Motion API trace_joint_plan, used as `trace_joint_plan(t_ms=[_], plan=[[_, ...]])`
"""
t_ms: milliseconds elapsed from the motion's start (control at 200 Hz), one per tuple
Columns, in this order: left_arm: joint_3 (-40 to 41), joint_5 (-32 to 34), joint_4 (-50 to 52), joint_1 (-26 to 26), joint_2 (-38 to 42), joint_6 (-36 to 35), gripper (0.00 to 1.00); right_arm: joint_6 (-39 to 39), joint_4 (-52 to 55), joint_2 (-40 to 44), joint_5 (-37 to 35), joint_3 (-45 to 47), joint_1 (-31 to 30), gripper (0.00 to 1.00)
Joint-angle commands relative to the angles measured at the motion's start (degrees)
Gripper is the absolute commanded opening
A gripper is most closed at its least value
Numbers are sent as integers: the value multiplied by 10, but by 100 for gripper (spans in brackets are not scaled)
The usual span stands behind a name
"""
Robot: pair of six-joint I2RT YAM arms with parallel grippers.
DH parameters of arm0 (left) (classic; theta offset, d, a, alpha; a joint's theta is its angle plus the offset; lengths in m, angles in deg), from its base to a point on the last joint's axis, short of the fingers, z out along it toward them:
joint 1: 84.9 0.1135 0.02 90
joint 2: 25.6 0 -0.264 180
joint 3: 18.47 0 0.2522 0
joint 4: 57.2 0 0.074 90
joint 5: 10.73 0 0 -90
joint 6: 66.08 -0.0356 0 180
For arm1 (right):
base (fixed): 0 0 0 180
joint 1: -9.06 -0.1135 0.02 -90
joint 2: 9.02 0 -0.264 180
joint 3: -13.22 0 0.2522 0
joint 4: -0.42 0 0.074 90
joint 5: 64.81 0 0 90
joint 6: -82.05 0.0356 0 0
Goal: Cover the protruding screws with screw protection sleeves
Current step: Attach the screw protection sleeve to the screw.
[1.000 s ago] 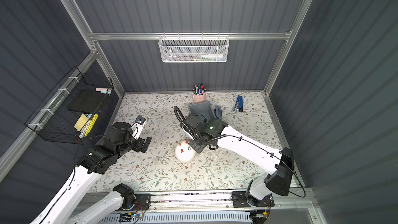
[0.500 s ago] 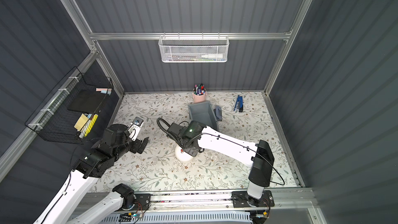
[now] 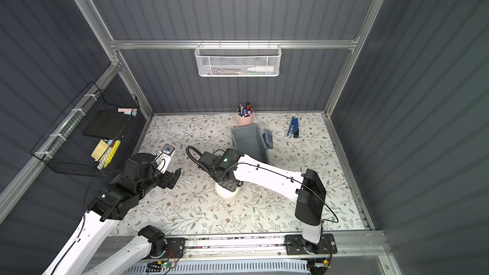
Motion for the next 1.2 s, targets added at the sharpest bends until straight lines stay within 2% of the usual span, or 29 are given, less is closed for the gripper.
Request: trace_joint_plan(t_ms=[0,1196], plan=[[2,10,-2,3,7,-10,99,-8,9,-10,0,-16,-1,0],[5,10,-3,3,2,-11,99,-9,3,-20,26,8,-4,0]])
